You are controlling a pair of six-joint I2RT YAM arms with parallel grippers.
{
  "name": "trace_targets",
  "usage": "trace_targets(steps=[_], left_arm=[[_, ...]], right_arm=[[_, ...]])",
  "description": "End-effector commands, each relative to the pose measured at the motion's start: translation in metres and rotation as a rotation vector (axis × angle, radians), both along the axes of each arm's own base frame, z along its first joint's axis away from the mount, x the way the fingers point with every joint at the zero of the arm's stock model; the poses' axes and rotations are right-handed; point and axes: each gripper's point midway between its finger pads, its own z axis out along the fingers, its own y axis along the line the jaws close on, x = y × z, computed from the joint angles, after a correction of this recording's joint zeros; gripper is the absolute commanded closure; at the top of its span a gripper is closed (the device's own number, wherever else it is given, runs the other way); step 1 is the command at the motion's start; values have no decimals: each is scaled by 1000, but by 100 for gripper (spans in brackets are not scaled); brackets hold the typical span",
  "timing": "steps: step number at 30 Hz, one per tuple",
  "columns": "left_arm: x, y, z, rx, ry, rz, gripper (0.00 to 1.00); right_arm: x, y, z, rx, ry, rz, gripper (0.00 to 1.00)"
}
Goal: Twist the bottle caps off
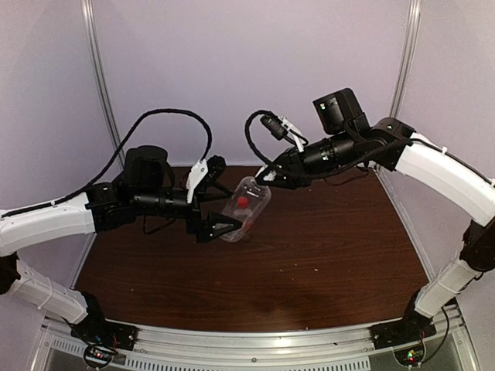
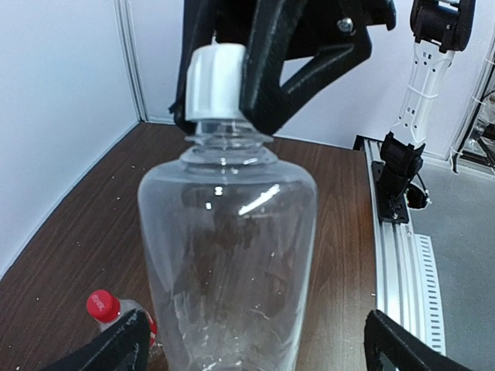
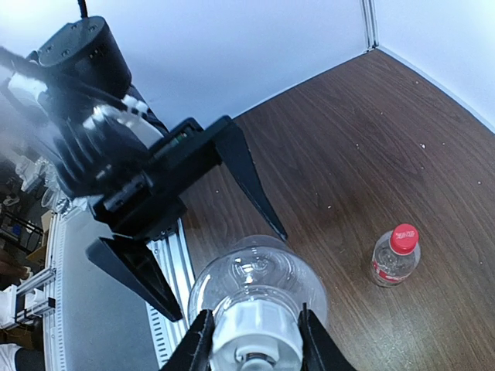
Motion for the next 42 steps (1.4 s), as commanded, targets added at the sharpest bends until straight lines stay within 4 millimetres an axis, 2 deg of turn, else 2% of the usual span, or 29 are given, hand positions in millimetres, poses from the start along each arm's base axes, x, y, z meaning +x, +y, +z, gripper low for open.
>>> trace_targets(steps=[1,7,19,26,28,31,32,33,35,39,42], left_arm=[[15,-16,17,-31,-98,26,2],[22,-26,15,-38,-102,38,8],[32,-33,15,-30,-107,59,23],[33,-32,20,-57,-111,66,41],[33,-31,24,-80,-106,75,46],[34,-29,29,-124,-80,102,53],[35,-29,29,-132,-70,113,54],[37,-27,29,-137,-63,129,55],[42,-25,28,-144,-46,168,57],[48,-20,25,-185,-4,229,57],[50,-21,23,-214,28,246,57]], right_arm=[[-1,4,32,107,18,30,100],[2,-3,38,147,61,40,100],[7,-2,33,164,100,57,100],[9,-3,29,157,109,56,99],[12,-4,28,154,108,44,89],[17,-6,29,166,98,12,53],[19,-6,32,178,92,0,32],[21,-6,35,192,86,-11,21],[25,-7,44,227,68,-45,13],[35,-12,64,334,32,-128,6],[43,-15,71,406,23,-189,4]])
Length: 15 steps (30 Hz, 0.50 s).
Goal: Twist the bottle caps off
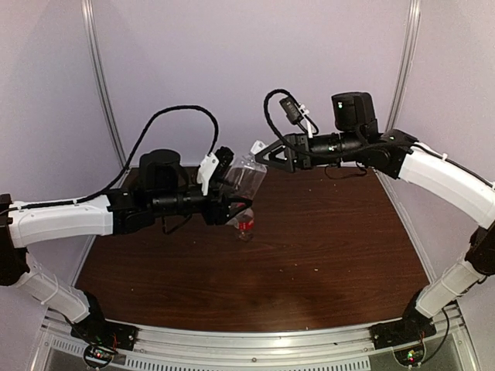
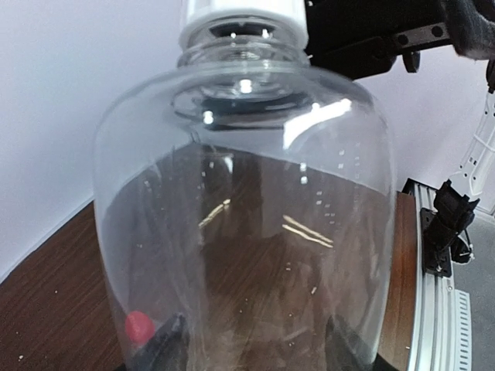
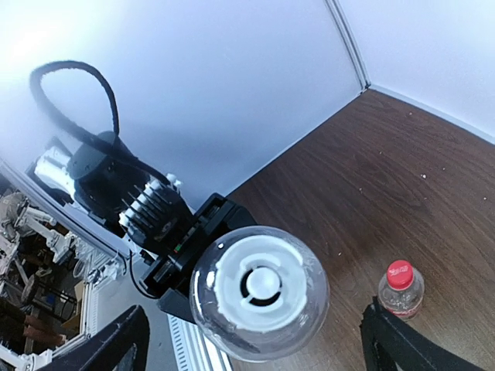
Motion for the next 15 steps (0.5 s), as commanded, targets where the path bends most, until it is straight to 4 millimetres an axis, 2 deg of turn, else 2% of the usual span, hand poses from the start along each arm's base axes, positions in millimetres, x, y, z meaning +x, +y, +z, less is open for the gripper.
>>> trace_targets(steps=[1,5,9,15], left_arm=[[7,2,24,-136,9,65,57],[10,0,21,-150,39,80,57],[12,0,22,-157,43,84,57],[11,-2,23,-167,45,77,57]], right_arm=[[15,-11,49,185,-81,-146,4],[26,-10,52,225,-77,-213,8],[35,-7,47,219,-60,-249,13],[36,5,47,236,-56,-226,21]])
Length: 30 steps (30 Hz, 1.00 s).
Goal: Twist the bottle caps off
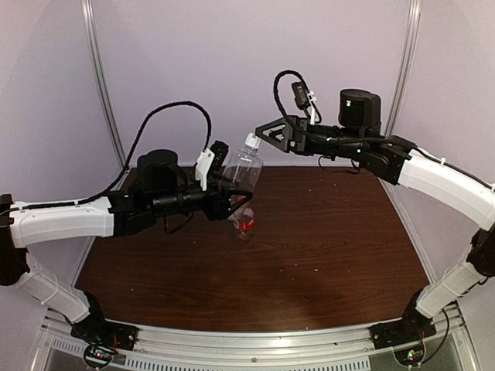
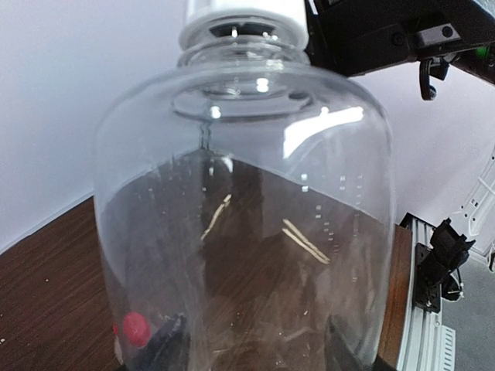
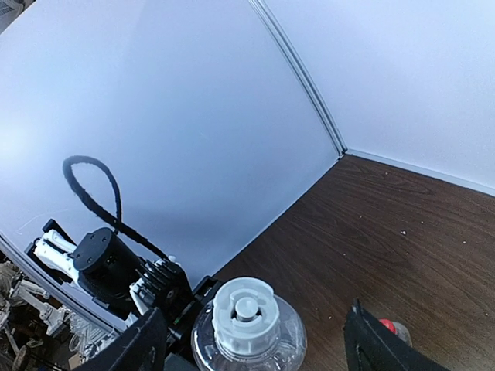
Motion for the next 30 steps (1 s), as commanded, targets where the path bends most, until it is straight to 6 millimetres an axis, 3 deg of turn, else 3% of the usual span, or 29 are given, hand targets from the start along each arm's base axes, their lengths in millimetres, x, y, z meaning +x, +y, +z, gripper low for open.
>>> trace_targets(steps=[1,6,12,17,27,30], left_arm=[[2,-3,17,-68,-30,7,57],[1,-5,18,-70,-33,-7,57],[0,-6,15,-62,-36,-16,57],[-1,-6,13,-54,-36,-20,57],[-2,-6,13,-52,-38,-24,57],[-2,-6,14,-51,-41,-26,57]], right_arm=[[6,11,8,38,-11,-5,23],[7,20,3,35,-3,17,27],[7,25,3,40,-8,33,42],[7,26,2,42,-5,42,43],[4,33,-1,55,1,81,55],[3,33,0,60,-3,88,64]])
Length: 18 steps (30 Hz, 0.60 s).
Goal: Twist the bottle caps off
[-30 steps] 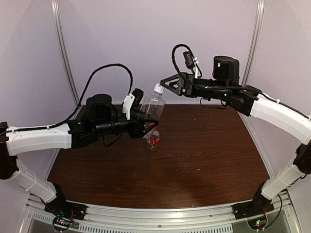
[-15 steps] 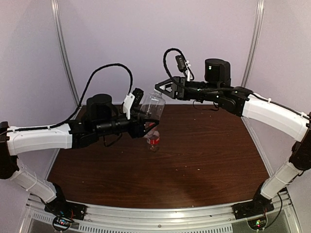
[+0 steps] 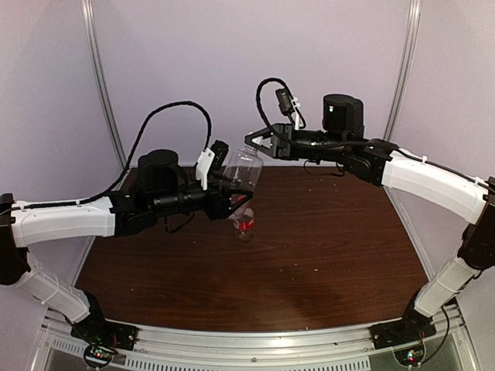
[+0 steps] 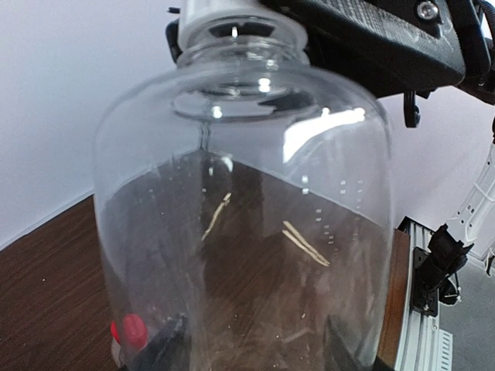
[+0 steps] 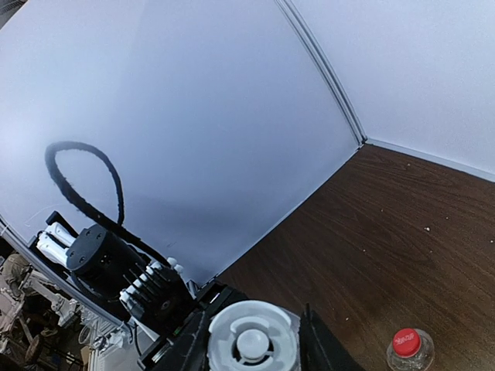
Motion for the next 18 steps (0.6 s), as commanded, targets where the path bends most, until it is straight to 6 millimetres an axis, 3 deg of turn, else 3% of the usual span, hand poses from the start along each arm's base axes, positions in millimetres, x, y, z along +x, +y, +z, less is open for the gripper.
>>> trace_targets(steps=[1,6,8,13,18], left_arm=[[-3,-4,13,-38,-50,-23,57],[-4,-3,14,-40,-52,-25,57],[-5,-3,16,-46,-55,-29,57],[-13,-3,20,-65,-60,-68,57],[-38,-9,33,-123,-74,-209,56]], right_arm=[[-5,3,17,45,-37,30,67],[-7,3,19,52,-48,40,93],[-7,4,19,50,-53,44,99],[-13,3,23,43,-101,82,100],[-35,3,30,56,-197,251,100]])
